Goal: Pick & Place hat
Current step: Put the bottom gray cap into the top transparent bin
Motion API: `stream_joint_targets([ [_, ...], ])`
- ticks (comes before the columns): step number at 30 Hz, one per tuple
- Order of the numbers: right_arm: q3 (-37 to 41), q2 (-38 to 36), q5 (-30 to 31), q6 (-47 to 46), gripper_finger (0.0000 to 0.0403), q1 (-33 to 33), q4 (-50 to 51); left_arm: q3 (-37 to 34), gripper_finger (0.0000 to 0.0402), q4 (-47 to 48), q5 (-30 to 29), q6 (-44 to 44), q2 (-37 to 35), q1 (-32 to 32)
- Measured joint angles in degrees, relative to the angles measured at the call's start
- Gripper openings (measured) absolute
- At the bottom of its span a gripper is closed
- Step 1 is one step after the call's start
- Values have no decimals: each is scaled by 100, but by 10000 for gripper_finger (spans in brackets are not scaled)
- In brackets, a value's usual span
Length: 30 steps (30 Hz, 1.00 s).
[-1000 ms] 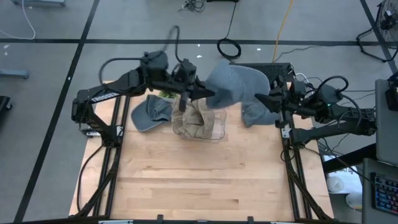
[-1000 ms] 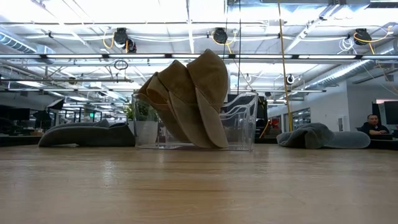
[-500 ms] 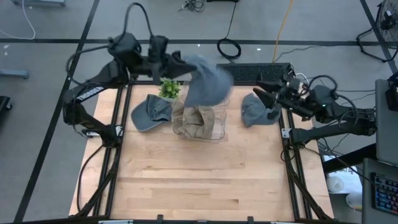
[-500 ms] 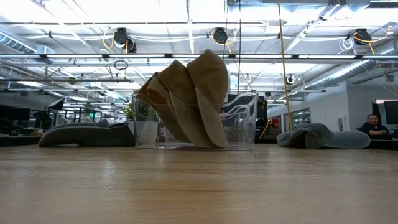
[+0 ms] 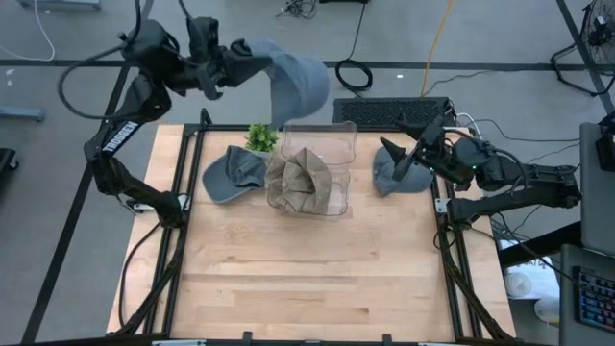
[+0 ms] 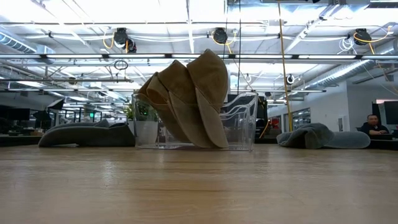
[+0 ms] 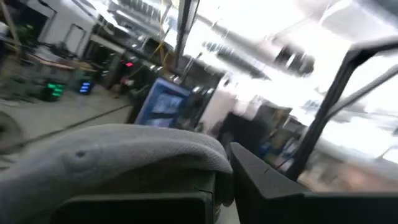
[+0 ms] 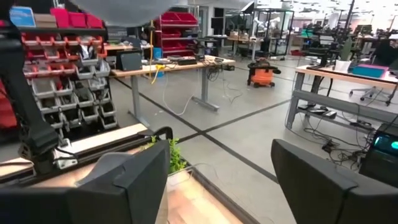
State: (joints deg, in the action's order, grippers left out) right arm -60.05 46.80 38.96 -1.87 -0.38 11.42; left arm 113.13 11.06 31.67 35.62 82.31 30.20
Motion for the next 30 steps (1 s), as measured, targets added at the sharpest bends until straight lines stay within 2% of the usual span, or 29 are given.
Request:
stream_joint_targets([
  [5, 0, 72, 0, 0, 269, 0, 1, 443, 24, 968, -162, -1271, 126, 378],
  [14, 2, 97, -2, -35, 272, 0, 0, 554, 24, 1670, -170, -2480, 347, 1151],
  [22, 2, 97, -2, -39, 273, 0, 0, 552, 24, 2336, -976, -4457, 729, 1237],
  [30, 2, 97, -2, -42, 273, 0, 1, 552, 24, 2958, -1079, -5741, 1249, 1221],
])
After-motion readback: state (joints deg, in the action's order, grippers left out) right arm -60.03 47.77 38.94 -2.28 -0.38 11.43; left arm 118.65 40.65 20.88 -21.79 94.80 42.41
